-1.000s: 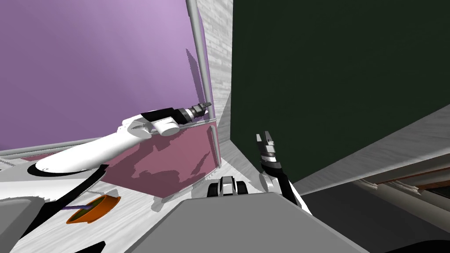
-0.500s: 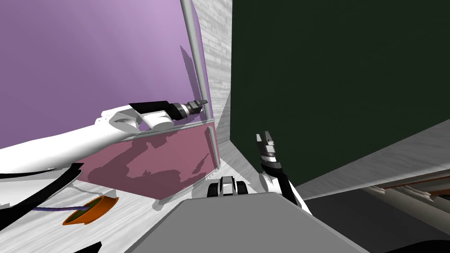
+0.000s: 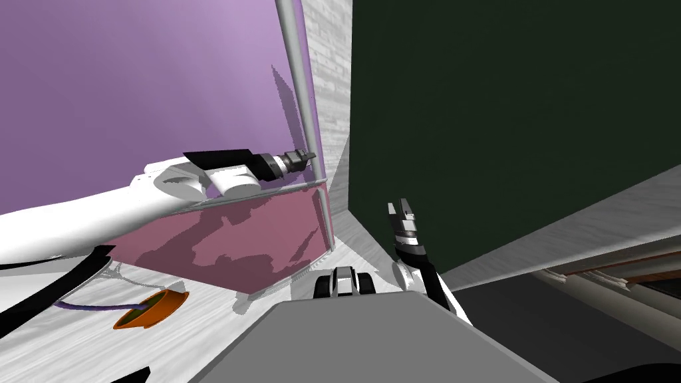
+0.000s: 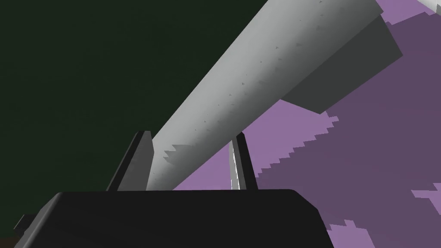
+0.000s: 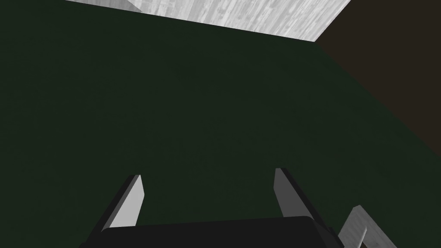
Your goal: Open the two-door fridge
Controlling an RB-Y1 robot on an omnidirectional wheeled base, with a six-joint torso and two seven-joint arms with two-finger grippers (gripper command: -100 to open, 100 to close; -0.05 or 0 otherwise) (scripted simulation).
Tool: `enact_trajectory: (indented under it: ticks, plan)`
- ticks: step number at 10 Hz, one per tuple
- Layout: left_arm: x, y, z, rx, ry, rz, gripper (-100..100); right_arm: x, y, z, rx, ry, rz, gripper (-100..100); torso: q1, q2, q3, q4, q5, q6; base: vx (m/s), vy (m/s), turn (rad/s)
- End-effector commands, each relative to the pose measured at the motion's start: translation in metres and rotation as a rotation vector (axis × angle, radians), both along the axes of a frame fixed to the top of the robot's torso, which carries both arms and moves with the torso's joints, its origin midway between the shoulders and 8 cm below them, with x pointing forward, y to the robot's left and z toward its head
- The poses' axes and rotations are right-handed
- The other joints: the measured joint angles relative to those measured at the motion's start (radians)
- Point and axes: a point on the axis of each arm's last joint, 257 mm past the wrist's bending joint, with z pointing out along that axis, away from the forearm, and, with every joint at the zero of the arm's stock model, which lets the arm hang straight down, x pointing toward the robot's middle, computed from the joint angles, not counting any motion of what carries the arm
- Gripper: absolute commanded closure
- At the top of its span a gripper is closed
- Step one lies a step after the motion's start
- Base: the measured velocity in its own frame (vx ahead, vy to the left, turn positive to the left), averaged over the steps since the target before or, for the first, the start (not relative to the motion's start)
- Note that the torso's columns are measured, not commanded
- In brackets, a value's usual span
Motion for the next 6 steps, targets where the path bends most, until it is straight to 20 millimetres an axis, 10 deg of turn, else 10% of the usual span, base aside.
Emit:
enact_trajectory:
  ticks: [1,6]
  plan:
    - [-0.023,-0.026,-0.001,-0.002,-0.002,-0.074,100,0.0,0.0,0.0,0.0,0.0,0.0,0,0.002,-0.004,-0.002,0.002,0.002,-0.005,-0.192,0.051,-0.012]
    - [-0.072,-0.07,0.0,0.001,0.001,-0.218,100,0.0,0.0,0.0,0.0,0.0,0.0,0,0.002,-0.007,-0.006,0.001,0.001,-0.004,-0.184,0.076,-0.013]
